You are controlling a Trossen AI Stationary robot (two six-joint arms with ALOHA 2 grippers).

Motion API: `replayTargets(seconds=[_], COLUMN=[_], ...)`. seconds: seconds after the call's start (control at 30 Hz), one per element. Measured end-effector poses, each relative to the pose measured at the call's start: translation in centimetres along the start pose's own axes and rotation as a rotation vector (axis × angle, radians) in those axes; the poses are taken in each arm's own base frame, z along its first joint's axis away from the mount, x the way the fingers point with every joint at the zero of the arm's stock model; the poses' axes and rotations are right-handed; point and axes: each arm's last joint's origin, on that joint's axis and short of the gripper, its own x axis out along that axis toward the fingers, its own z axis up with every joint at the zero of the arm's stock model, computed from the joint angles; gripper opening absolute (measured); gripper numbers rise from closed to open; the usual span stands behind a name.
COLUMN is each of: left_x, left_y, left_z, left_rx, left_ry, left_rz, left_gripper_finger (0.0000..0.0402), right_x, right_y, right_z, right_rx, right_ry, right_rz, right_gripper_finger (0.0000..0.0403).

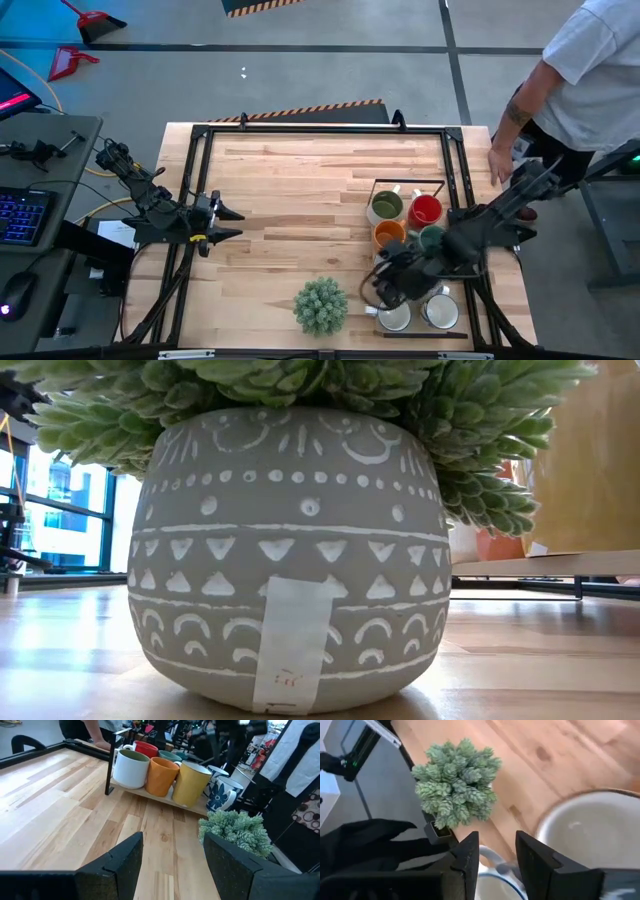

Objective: Place coffee mugs
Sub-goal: Adjust the mugs on the shelf

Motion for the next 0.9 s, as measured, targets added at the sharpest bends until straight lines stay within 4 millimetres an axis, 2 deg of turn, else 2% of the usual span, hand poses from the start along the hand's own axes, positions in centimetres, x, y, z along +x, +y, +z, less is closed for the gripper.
replayTargets(seconds=[0.13,0.43,0.57,0.73,0.9], left_x=[0.0,0.0,0.0,0.0,0.0], left_y=[0.0,0.0,0.0,-0.1,-0.1], left_z=[0.0,0.0,0.0,-0.1,-0.1], left_rx=[-0.001,0.003,0.008,0.017,0.018], left_ry=[-0.001,0.004,0.007,0.018,0.03], left_rz=[0.002,0.0,-0.007,-0.03,-0.052], left_gripper_finger=[0.0197,0.0197,0.0197,0.0197,0.0197], right_x=[1.9,1.5,2.8,4.8,5.5], right_y=[1.6,6.5,7.8,8.3,7.6], right_z=[1.0,3.5,3.5,3.0,2.8], right_rx=[-0.052,-0.214,-0.213,-0.165,-0.026], right_ry=[0.02,0.004,0.035,0.095,0.051], right_rz=[-0.009,-0.223,-0.289,-0.355,-0.463], right_gripper_finger=[0.0108,0.0108,0.0108,0.0108,0.0108])
